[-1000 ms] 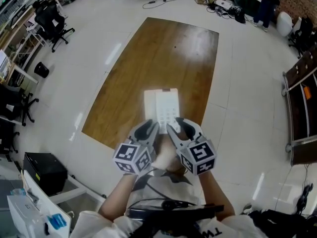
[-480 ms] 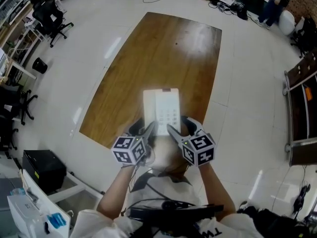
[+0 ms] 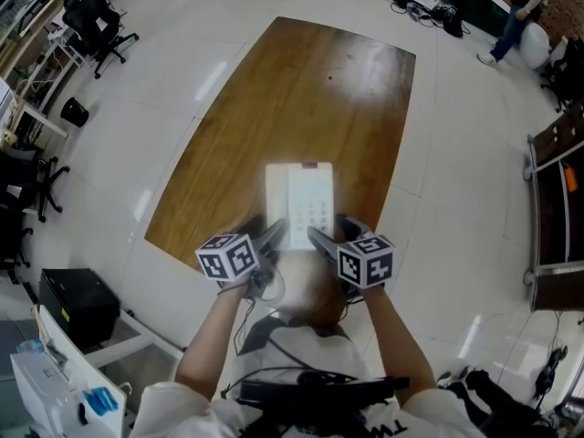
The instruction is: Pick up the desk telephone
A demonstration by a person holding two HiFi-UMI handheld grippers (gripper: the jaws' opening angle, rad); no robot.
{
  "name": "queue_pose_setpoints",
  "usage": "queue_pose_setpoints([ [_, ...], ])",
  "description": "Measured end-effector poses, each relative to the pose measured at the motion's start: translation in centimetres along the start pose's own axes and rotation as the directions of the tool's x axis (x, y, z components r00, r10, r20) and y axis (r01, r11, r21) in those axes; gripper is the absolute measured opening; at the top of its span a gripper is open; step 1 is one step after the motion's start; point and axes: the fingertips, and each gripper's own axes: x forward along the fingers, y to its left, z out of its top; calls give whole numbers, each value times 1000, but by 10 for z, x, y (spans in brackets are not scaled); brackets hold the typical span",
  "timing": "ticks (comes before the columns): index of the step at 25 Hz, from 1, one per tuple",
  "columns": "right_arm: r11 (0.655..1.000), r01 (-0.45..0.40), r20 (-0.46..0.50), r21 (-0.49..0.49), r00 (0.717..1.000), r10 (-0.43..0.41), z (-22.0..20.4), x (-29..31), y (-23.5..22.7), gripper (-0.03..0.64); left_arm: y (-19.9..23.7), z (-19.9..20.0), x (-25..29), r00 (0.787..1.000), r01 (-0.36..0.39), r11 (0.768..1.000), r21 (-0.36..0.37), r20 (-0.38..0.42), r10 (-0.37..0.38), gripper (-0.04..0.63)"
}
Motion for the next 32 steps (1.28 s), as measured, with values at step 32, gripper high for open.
queue_pose_setpoints([
  [32, 995, 19, -97, 100, 995, -10, -13, 49, -34, 325, -2, -19, 42, 974, 73, 997, 33, -219, -65, 360],
])
